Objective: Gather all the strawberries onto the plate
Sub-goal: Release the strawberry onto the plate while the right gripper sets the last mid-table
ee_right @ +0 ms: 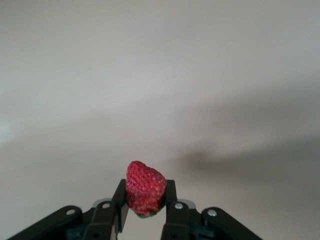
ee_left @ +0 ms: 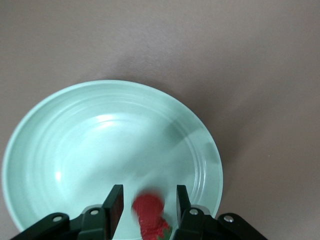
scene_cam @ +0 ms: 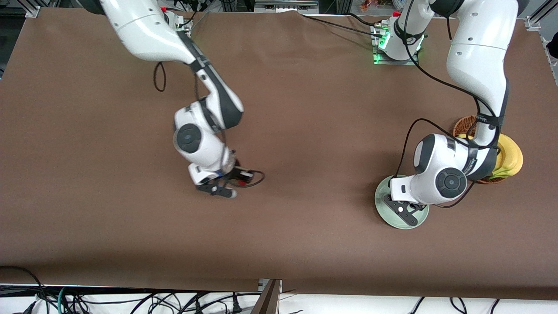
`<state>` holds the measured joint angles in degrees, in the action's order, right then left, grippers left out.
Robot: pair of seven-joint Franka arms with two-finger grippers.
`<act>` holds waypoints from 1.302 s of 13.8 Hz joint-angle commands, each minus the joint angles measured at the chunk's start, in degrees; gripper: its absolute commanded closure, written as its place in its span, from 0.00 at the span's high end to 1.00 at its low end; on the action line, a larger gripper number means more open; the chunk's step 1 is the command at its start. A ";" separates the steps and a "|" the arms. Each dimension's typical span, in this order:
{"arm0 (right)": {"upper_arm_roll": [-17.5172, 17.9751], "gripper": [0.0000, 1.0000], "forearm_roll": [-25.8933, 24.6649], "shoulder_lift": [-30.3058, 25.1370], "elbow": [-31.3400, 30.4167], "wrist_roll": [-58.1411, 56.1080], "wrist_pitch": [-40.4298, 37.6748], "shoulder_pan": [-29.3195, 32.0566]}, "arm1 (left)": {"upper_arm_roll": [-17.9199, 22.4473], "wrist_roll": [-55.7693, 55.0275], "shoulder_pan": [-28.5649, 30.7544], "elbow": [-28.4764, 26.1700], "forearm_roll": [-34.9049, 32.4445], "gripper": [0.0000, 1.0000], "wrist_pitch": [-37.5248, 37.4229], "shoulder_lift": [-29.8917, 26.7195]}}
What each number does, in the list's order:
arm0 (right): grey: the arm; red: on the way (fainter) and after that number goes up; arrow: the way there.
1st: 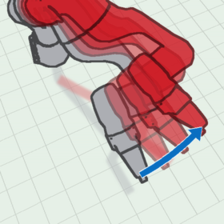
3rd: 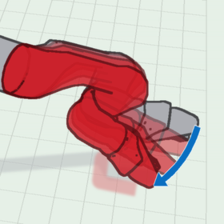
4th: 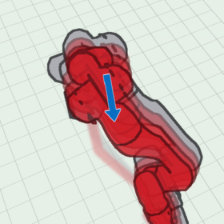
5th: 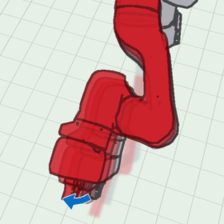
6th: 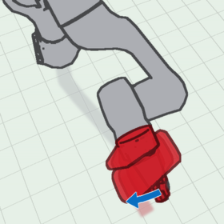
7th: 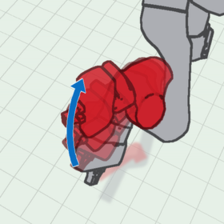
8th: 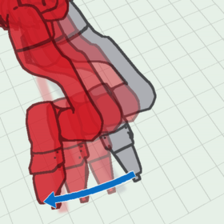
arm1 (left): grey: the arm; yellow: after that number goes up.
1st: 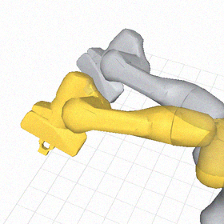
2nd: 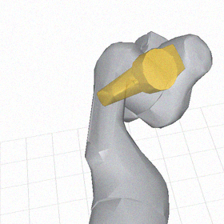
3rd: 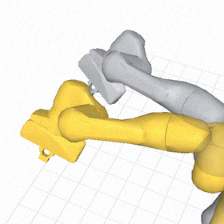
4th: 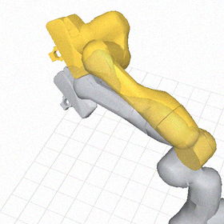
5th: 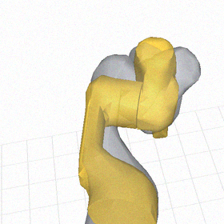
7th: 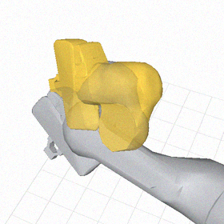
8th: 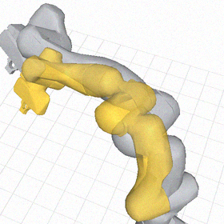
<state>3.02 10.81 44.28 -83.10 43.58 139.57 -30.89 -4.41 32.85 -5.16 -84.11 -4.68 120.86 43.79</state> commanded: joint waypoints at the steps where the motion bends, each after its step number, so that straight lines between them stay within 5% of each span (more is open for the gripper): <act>1: -0.56 0.15 0.35 4.49 2.77 7.72 6.57 -4.69 | -0.69 1.61 0.07 -0.36 -0.16 1.00 0.34 -0.46; 4: -0.65 0.15 0.35 5.90 2.77 10.12 9.05 -8.13 | -0.69 1.61 -0.11 -0.36 -0.16 1.00 -0.18 -0.81; 6: -0.65 0.24 0.35 7.13 2.77 10.03 10.54 -9.45 | -0.69 1.61 -0.11 -0.36 -0.16 1.00 -0.62 -0.99; 8: -0.65 0.69 0.09 8.19 2.77 9.94 12.13 -10.07 | -0.78 1.34 -0.20 -0.36 -0.16 1.00 -0.63 -0.99; 9: -0.82 1.00 -0.09 8.19 2.77 9.68 12.22 -10.16 | -0.78 1.34 -0.20 -0.36 -0.16 1.00 -0.80 -1.07; 12: -2.31 1.00 -1.84 5.13 2.86 8.45 9.25 -9.20 | -0.86 0.47 -0.20 -0.36 -0.16 1.00 -1.59 -1.42; 18: -3.90 1.00 -2.64 0.90 18.30 -11.64 -25.17 1.95 | -5.96 -26.22 -3.88 0.08 -0.07 1.00 -4.85 -2.30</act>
<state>-1.81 8.71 45.74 -70.40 38.38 123.52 -32.98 -9.93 14.80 -6.59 -83.93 -4.57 117.42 42.80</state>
